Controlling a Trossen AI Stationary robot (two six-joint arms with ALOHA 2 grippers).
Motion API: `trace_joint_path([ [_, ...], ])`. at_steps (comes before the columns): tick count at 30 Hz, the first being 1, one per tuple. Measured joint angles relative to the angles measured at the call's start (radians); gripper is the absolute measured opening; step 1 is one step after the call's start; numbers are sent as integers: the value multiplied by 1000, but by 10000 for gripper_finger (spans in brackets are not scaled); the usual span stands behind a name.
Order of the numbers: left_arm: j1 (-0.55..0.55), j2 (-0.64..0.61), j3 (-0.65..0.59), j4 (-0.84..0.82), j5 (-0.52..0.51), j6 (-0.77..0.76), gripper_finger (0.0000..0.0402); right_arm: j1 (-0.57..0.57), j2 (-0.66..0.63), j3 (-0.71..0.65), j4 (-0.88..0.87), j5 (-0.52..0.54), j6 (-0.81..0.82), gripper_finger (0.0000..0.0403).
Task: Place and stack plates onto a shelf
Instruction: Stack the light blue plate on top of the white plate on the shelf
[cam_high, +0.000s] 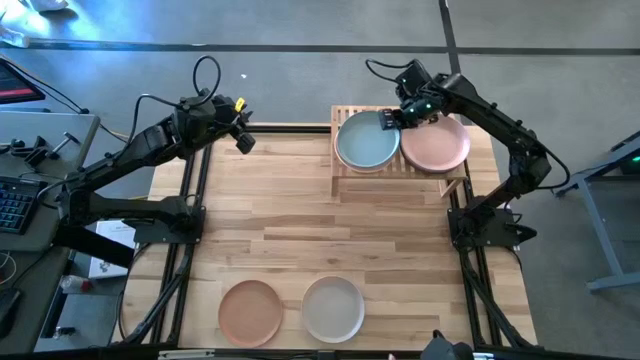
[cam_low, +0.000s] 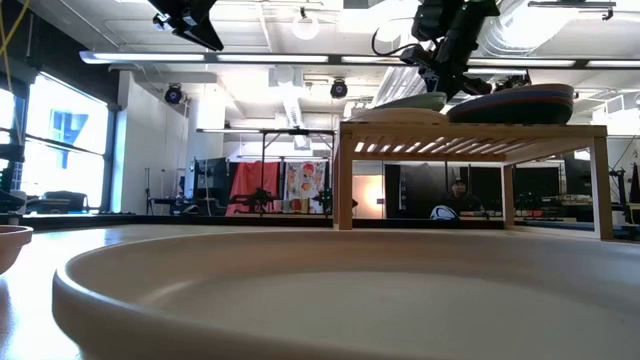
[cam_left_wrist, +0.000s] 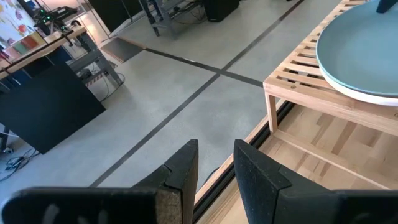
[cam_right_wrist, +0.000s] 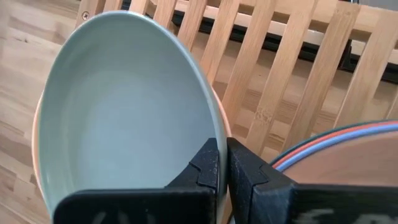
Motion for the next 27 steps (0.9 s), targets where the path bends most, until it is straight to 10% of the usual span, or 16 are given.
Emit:
trace_joint_path([
  [20,0,0,0,0,0,0,90,2,48,1,10,-46,19,4],
  [27,0,0,0,0,0,0,90,2,48,1,10,-46,3,82],
])
